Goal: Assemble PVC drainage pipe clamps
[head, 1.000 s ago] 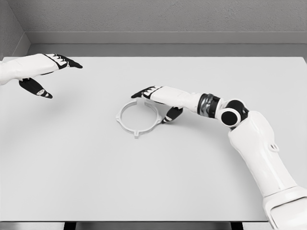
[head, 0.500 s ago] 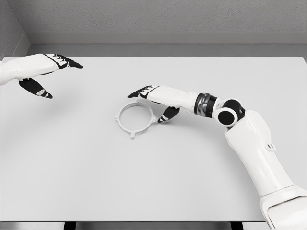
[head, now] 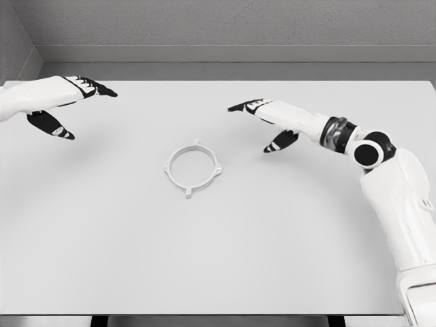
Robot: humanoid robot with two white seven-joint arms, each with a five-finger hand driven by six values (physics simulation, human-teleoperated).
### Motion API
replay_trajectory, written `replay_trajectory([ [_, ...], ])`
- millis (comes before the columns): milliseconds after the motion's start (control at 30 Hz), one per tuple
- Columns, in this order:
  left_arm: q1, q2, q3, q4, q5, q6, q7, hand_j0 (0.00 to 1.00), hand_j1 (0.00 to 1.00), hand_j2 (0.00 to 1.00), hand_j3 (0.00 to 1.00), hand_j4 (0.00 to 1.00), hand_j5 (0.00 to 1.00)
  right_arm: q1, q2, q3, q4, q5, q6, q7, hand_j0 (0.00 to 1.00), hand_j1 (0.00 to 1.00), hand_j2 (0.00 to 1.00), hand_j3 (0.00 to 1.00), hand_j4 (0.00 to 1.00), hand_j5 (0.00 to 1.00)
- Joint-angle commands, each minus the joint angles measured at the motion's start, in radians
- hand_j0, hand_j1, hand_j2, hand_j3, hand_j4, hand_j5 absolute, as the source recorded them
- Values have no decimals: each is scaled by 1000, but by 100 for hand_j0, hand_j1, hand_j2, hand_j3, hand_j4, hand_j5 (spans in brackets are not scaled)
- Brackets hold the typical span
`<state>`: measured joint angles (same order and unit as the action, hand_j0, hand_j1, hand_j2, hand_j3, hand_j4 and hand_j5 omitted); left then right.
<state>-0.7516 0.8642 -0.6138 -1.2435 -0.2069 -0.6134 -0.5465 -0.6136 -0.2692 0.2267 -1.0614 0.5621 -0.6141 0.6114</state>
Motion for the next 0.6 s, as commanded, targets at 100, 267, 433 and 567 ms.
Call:
replay_trajectory([
  [100, 0, 1, 0, -1, 6, 2, 0, 100, 100, 100, 100, 100, 100, 71, -196, -182, -5, -91, 3, -1, 100, 100, 100, 100, 100, 100],
  [267, 0, 1, 0, -1, 4, 2, 0, 100, 100, 100, 100, 100, 100, 210, -298, -331, 3, -125, 3, -1, 100, 100, 100, 100, 100, 100],
  [433, 0, 1, 2, -1, 4, 2, 0, 100, 100, 100, 100, 100, 100, 212, -305, -325, 5, -126, 3, -1, 100, 100, 100, 100, 100, 100],
  [567, 0, 1, 0, -1, 4, 2, 0, 100, 100, 100, 100, 100, 100, 212, -303, -311, 5, -126, 3, -1, 100, 100, 100, 100, 100, 100],
])
